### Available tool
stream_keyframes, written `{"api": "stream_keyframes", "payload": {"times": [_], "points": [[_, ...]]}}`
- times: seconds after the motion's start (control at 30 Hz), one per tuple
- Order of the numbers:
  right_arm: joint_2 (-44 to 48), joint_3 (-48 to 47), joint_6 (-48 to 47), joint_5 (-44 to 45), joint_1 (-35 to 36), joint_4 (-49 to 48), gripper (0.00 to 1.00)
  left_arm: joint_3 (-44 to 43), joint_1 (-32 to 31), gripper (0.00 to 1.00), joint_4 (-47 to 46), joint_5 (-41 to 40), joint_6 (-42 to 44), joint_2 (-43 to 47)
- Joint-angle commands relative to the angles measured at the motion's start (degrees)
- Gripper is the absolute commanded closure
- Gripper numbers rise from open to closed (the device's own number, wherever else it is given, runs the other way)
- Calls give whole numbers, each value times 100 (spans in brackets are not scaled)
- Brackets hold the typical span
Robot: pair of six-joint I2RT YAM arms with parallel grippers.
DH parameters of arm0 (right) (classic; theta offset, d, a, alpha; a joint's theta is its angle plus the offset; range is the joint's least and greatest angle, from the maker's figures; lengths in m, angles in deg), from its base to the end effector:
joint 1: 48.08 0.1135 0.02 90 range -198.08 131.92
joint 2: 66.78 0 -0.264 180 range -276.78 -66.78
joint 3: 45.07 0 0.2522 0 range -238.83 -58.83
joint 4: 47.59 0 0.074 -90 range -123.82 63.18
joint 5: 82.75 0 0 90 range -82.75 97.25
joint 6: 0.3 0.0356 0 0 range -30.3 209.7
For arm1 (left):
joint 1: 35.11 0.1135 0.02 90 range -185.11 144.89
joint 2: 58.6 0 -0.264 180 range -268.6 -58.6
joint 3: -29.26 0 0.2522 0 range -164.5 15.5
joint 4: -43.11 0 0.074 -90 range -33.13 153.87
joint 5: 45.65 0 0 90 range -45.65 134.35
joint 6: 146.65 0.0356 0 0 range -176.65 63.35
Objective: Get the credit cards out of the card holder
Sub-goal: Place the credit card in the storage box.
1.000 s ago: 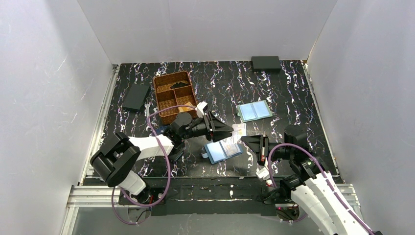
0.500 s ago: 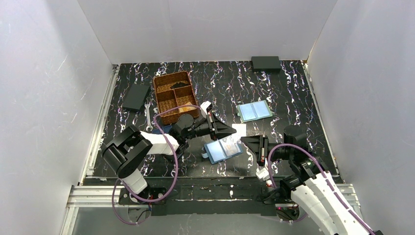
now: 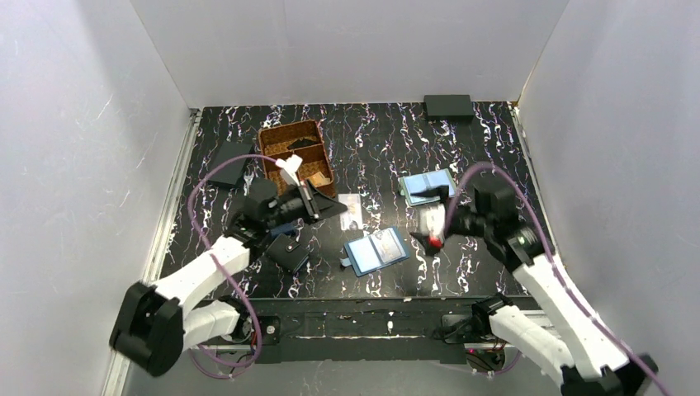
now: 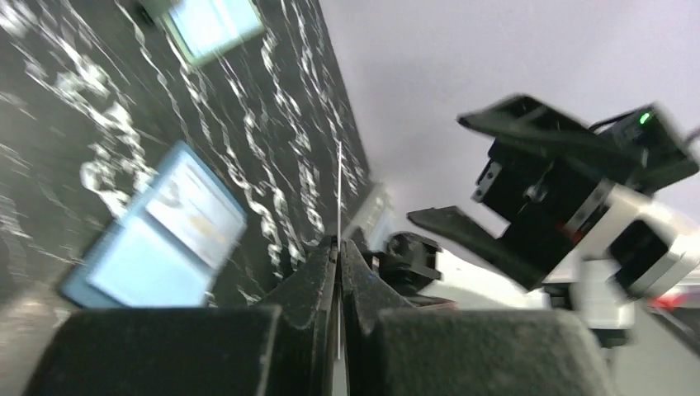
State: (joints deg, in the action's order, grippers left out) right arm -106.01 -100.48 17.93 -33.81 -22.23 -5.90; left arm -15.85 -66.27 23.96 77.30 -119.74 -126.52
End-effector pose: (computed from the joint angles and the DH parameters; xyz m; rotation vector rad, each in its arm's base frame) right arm 0.1236 0.0859 0.3073 -1.6842 0.8917 0.1831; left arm 0.2098 -0.1495 0.2537 -0.0155 1.9315 -1.6541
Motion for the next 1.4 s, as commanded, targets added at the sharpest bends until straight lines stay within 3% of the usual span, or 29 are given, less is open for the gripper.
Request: {"api": "stream_keyframes", "payload": {"times": [0.0,0.23,0.3,0.43,0.53,0.63,0.77,0.97,1.07,1.2,1.37], "points": [[-1762,-1319,3504,958,8,710,2,-495,693,100,2308,242,2457,836],[-3685,-2341,3200,-327,-474,2657,2,-1490,1842,100,3752,1042,3490,547],[-3957,-2188,3112,-801,-899,2559,2,-1781,2169,100,4098,1039,3873,483],[-3402,-1304,3248,-501,-1882,1592,2,-1728,2478,100,4024,1295,3614,668],[-2942,-1133,3370,-478,-2282,1379,2,-1406,2521,100,3516,1554,2672,1259],[-2631,-1269,3488,-655,-2523,1547,2,-1410,2538,100,4077,1180,2535,1832],[-2607,-1829,3194,-593,-2523,2329,2,-1384,2547,100,3809,795,2499,2089],[-3414,-2779,2710,-318,-2523,2835,2,-1635,2614,100,3639,518,2974,1600],[-3781,-2930,2297,-252,-2523,2911,2,-1749,2698,100,3035,583,3030,1190],[-4013,-3005,338,-289,-2523,3394,2,-1942,2731,100,2266,704,3149,535],[-3960,-2831,1711,-470,-2523,1888,2,-2676,2866,100,2430,842,3424,-147]]}}
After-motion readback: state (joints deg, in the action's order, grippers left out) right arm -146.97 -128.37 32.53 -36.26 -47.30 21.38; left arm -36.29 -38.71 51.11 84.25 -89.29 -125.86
